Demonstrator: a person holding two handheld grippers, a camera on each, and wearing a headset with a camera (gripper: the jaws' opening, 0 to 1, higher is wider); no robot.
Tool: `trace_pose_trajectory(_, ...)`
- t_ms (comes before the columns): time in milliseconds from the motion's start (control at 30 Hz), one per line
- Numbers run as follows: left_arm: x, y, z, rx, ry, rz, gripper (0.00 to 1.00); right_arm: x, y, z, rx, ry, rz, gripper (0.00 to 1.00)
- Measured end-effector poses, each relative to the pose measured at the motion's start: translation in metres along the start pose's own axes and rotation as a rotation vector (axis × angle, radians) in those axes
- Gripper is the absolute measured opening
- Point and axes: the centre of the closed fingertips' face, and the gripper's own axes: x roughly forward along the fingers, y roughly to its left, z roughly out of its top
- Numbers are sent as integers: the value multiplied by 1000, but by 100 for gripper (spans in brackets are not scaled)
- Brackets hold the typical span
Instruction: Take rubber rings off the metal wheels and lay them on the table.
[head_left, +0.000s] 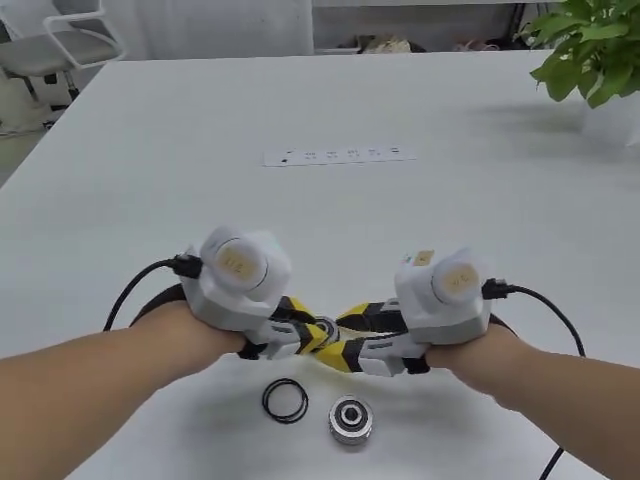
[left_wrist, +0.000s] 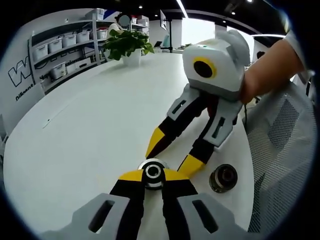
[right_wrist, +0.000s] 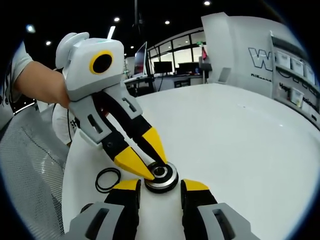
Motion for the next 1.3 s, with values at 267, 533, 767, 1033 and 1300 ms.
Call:
trace_pose_trajectory(267,0,0,0,1,-3,3,8,-4,-2,-3,21,-3,-4,25)
trace_pose_trajectory(533,0,1,0,-4,-6,7,8,-6,0,-3,29,-5,7,20)
trace_pose_trajectory(767,0,1,0,-6,-9,8,8,-10,1,-6,33,3,13,14)
trace_pose_trajectory(1033,1,2,0,-11,-9,14,8,-11,0,-8,42,6,11,5)
trace_pose_trajectory(1300,1,2,0,-14,-11,15,8,-13,-2,-9,91,-4,15,0)
